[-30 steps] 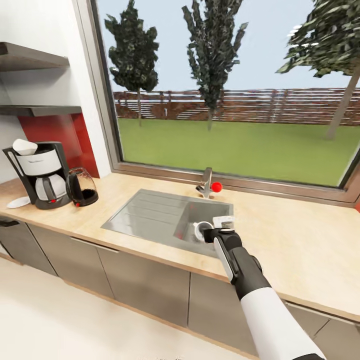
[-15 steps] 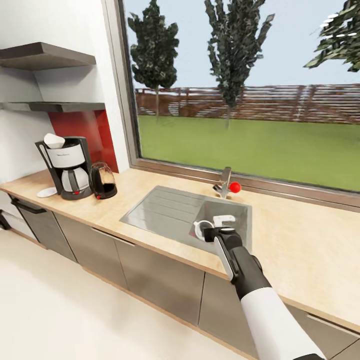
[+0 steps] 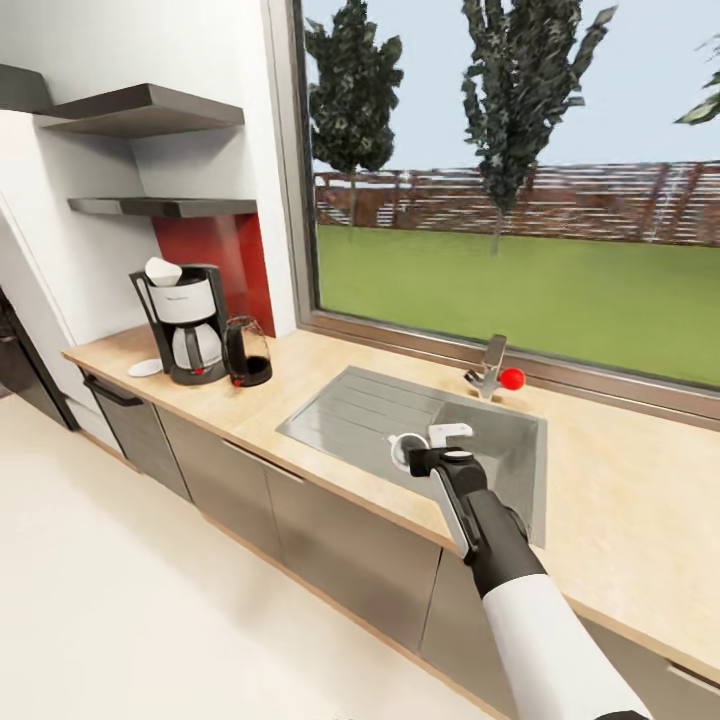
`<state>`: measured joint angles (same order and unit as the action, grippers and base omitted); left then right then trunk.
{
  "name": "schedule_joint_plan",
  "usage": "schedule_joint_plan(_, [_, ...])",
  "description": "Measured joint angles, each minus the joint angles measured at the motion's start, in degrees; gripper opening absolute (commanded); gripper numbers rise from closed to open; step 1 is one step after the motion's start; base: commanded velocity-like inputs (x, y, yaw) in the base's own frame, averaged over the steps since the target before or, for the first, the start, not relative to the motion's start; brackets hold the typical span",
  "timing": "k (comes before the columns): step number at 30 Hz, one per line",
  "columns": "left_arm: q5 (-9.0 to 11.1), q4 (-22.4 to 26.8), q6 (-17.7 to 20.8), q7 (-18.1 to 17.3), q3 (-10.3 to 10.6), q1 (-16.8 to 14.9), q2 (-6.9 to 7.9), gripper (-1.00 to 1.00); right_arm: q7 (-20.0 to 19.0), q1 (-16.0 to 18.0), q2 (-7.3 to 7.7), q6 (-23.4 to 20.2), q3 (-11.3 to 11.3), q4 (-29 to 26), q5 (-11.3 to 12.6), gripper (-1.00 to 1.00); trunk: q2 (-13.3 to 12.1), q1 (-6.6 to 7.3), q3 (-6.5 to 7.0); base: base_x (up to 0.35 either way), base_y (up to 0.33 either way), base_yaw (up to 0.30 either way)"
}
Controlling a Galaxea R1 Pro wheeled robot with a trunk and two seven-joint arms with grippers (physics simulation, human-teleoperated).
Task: Set up a coffee station on the kitchen countertop: keep the coffee maker on the countertop, move the bottle of coffee from the kitchen shelf to the counter next to the coffee maker, place a paper coffee filter on top of the coffee maker, put the saucer next to the coffee maker with the coffee cup on the saucer, and place the electric kettle next to the coffee maker.
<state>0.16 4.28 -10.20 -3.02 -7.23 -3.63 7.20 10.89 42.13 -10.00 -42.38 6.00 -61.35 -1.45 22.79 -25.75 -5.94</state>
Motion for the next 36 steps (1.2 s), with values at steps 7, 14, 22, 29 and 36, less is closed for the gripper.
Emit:
schedule_joint_plan(7, [0.00, 0.01, 0.00, 0.00, 0.00, 0.00, 0.00, 1.00, 0.00, 0.01, 0.00, 0.00, 0.00, 0.07, 0.07, -1.00, 0.00, 0.00, -0.35, 0.000, 0.000, 0.241])
schedule_joint_plan(14, [0.00, 0.01, 0.00, 0.00, 0.01, 0.00, 0.00, 1.00, 0.00, 0.01, 0.00, 0.00, -0.01, 0.07, 0.08, -1.00, 0.00, 0.00, -0.68, 0.000, 0.000, 0.252])
schedule_joint_plan(22, [0.00, 0.01, 0.00, 0.00, 0.00, 0.00, 0.00, 1.00, -0.01, 0.01, 0.00, 0.00, 0.00, 0.07, 0.08, -1.00, 0.01, 0.00, -0.85, 0.004, 0.000, 0.273])
schedule_joint_plan(29, [0.00, 0.02, 0.00, 0.00, -0.01, 0.00, -0.08, 1.00, -0.03, 0.00, 0.00, 0.01, -0.01, 0.10, 0.09, -1.00, 0.01, 0.02, -0.86, 0.128, 0.198, 0.276])
schedule_joint_plan(36, [0.00, 0.02, -0.09, 0.00, -0.01, 0.00, -0.09, 1.00, -0.03, 0.00, 0.00, 0.01, 0.00, 0.16, 0.09, -1.00, 0.01, 0.02, -0.86, 0.173, 0.278, 0.276])
